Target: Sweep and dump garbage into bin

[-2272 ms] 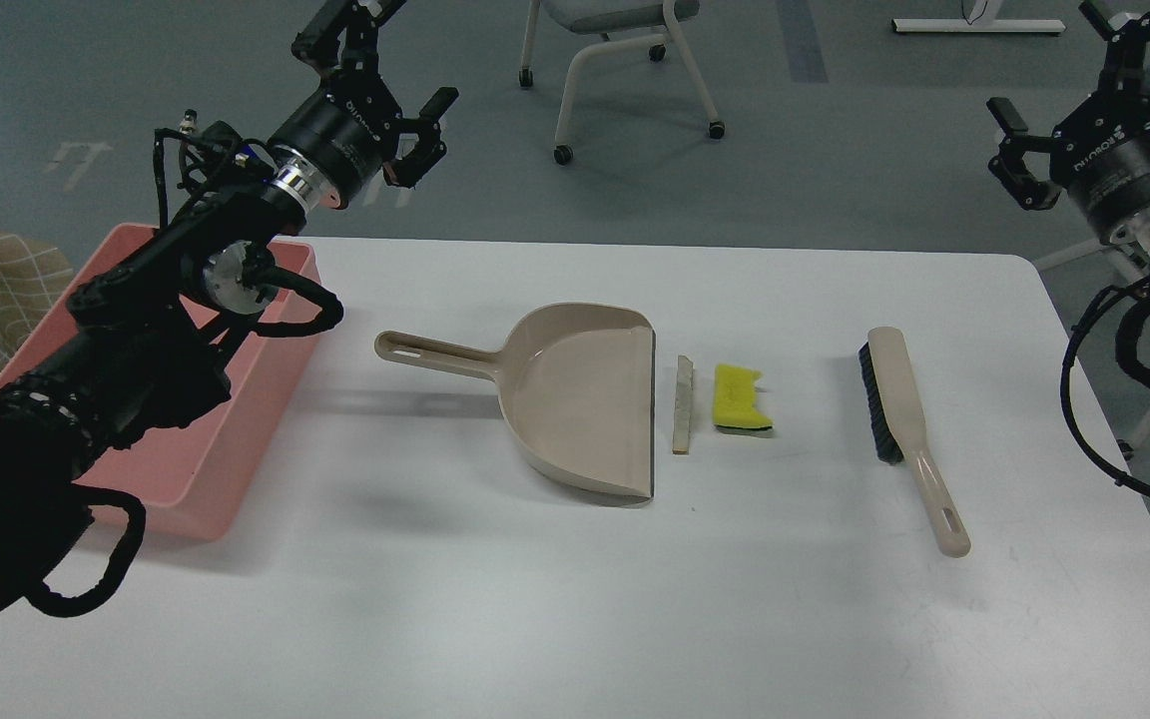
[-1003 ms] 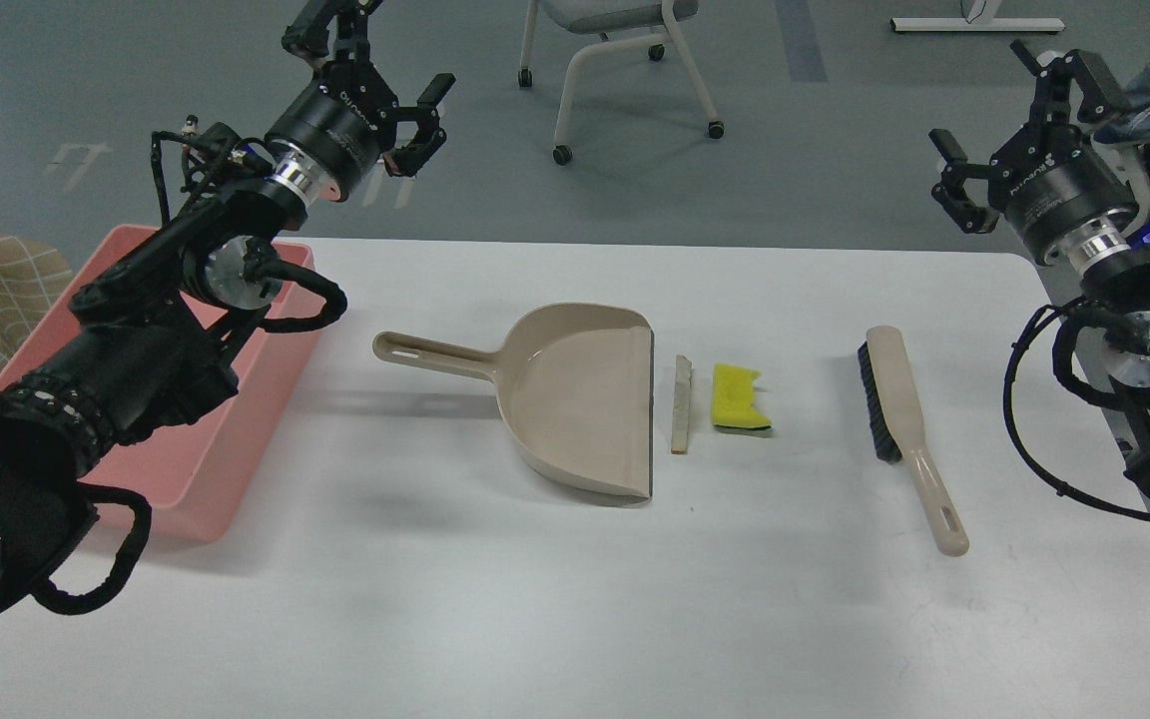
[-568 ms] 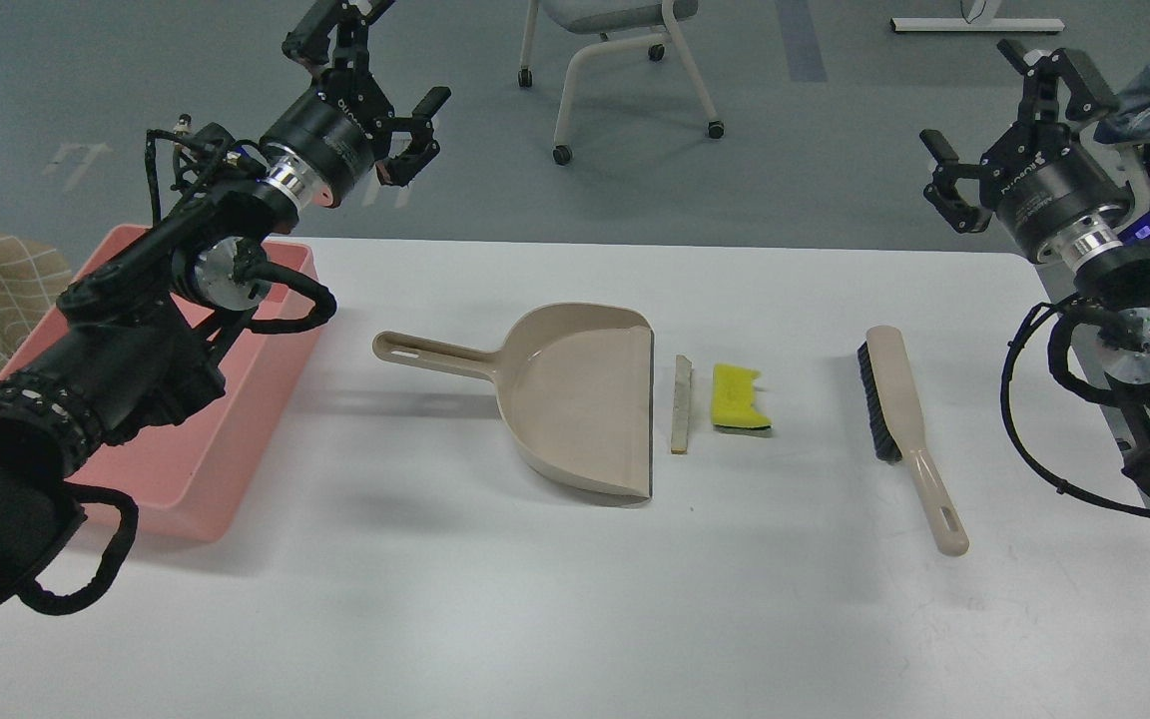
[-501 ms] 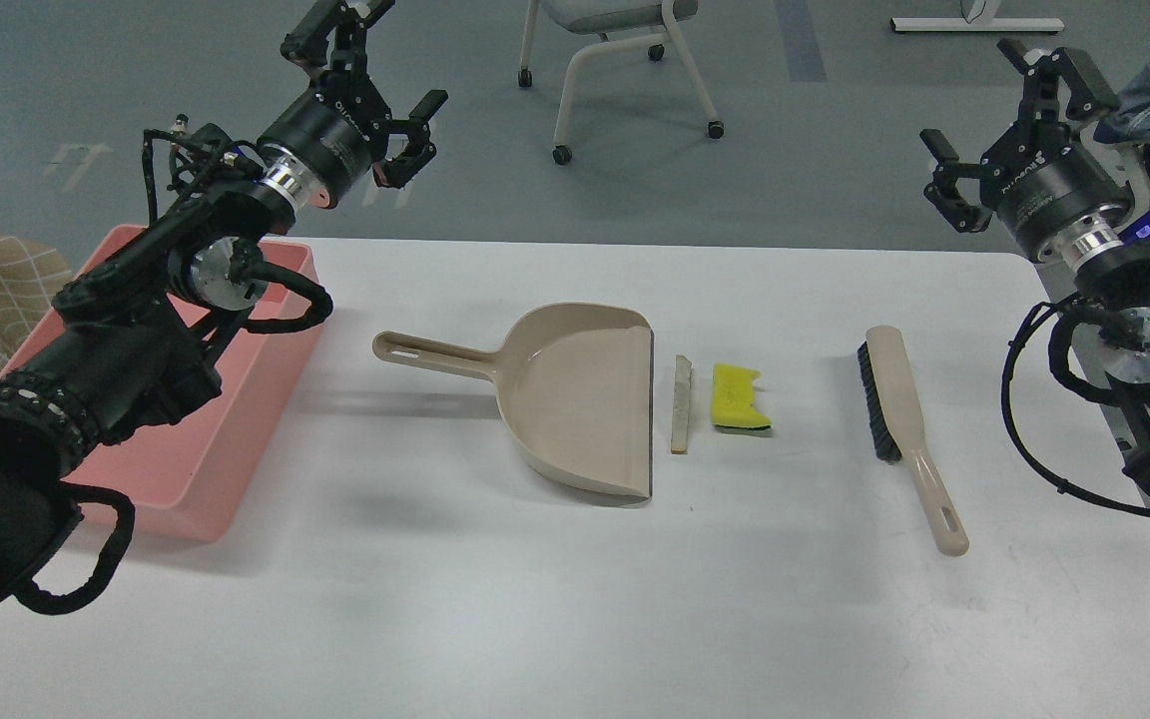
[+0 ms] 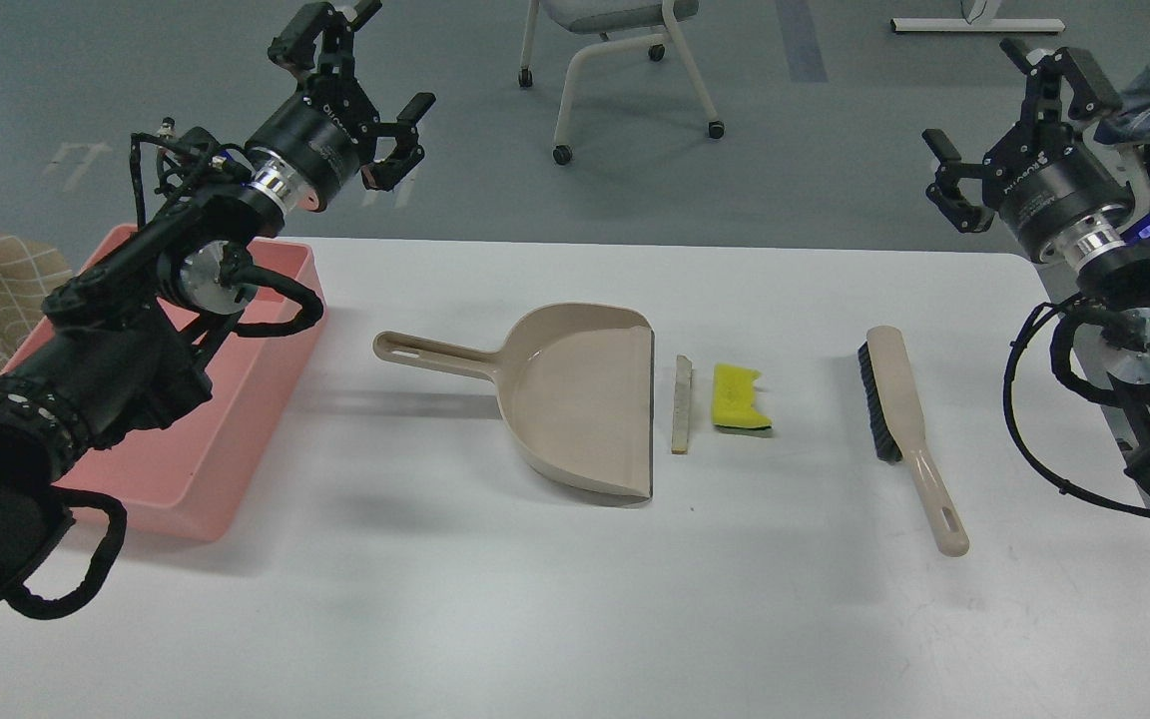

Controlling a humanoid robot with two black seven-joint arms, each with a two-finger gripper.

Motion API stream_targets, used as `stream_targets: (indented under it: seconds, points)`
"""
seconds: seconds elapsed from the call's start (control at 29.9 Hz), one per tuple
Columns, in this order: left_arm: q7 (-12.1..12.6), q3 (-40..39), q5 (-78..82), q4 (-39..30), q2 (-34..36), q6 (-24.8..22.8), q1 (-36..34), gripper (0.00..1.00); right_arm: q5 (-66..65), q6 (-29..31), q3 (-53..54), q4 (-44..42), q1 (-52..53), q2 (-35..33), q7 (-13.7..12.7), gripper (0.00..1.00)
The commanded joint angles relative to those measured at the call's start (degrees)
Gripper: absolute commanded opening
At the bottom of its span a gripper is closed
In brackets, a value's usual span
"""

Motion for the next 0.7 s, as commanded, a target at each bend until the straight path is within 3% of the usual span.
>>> stream_targets:
  seconds: [0.0,0.1,0.23,0.37,0.57,0.67]
  points:
    - [-0.1,0.0,3.3,-2.1,1.7,0.0,1.0,0.98,0.0,0.0,-0.1,0.1,0.0,-0.1,0.0,1.00]
    - [-0.1,0.0,7.1,-8.6,6.0,0.0,2.5,0.98,0.0,0.0,-0.1,0.2,-0.1,-0.2,0.0,1.00]
    - [0.1,-0.1,12.6,-24.3,15.3,0.0,7.2,0.98,0.0,0.0,-0.1,0.2,-0.3,-0.3,0.0,1.00]
    - [1.0,-0.1,16.7,-42.7,26.4,7.1,13.6,0.98,0.0,0.0,-0.1,0.2,-0.3,-0.3,0.0,1.00]
    - [1.2,-1.2,24.7,-56.0,35.3,15.0,21.0,0.98,0.0,0.0,-0.1,0.2,-0.3,-0.1,0.0,1.00]
    - [1.3,-0.5,29.1,-57.1,36.5,17.3,23.3,0.98,0.0,0.0,-0.1,0.2,-0.6,-0.1,0.0,1.00]
